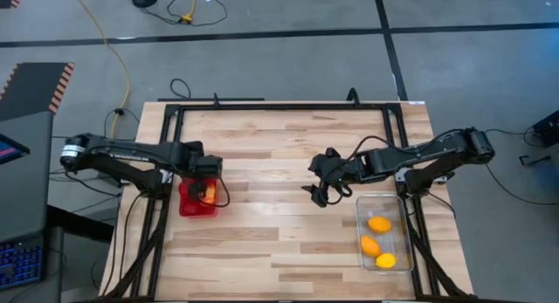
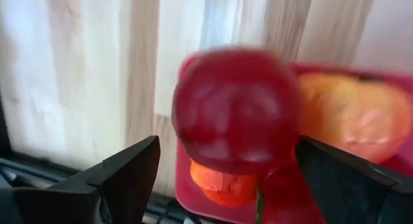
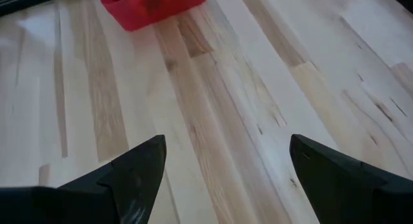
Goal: Sort produce into baskets
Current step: Put the red tomato into the red bin, then return to Home Position
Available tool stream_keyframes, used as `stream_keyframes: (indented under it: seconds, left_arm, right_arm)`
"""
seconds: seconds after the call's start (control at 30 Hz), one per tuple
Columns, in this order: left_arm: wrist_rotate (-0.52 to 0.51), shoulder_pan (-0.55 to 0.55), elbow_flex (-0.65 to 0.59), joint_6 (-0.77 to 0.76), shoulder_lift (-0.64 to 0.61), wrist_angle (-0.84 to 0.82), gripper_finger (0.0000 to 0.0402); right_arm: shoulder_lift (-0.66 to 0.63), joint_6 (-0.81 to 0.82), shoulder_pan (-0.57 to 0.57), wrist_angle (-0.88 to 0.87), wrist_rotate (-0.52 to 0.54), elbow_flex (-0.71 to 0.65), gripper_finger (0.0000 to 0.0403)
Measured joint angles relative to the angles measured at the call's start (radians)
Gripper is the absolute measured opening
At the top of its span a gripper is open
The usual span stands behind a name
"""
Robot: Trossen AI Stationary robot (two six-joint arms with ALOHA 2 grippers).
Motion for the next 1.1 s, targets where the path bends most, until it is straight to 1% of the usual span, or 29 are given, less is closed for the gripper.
stream_keyframes:
  seconds: [0.17,0.27,0.43,0.53,0.63,0.73,0.83,0.93,1.0,1.1]
  left_arm:
    - [0.000,0.000,0.080,-0.002,-0.064,-0.005,0.0347]
    - [-0.001,0.000,0.126,-0.007,-0.117,-0.012,0.0347]
    - [-0.009,0.000,0.174,-0.074,-0.241,0.006,0.0347]
    - [-0.009,-0.003,0.159,-0.148,-0.348,0.078,0.0347]
    - [-0.015,-0.017,0.085,-0.196,-0.472,0.222,0.0347]
    - [0.001,-0.038,-0.022,-0.199,-0.590,0.399,0.0347]
    - [0.018,-0.057,-0.132,-0.164,-0.681,0.552,0.0347]
    - [0.042,-0.073,-0.258,-0.103,-0.746,0.742,0.0347]
    - [0.059,-0.083,-0.349,-0.052,-0.778,0.901,0.0347]
    - [0.061,-0.090,-0.468,0.006,-0.811,1.107,0.0347]
  right_arm:
    - [-0.001,0.000,-0.001,0.001,0.007,0.000,0.0354]
    - [-0.021,-0.013,-0.004,-0.005,0.026,0.000,0.0340]
    - [-0.113,-0.111,-0.010,-0.037,0.048,0.000,0.0287]
    - [-0.191,-0.158,-0.009,-0.079,0.081,0.000,0.0249]
    - [-0.274,-0.174,-0.009,-0.158,0.127,-0.017,0.0199]
    - [-0.369,-0.176,-0.009,-0.184,0.185,-0.090,0.0140]
    - [-0.472,-0.176,-0.010,-0.148,0.186,-0.195,0.0081]
    - [-0.579,-0.190,-0.010,-0.075,0.186,-0.315,0.0034]
    - [-0.655,-0.203,-0.017,-0.022,0.186,-0.393,0.0017]
    - [-0.775,-0.205,-0.036,0.081,0.184,-0.496,0.0020]
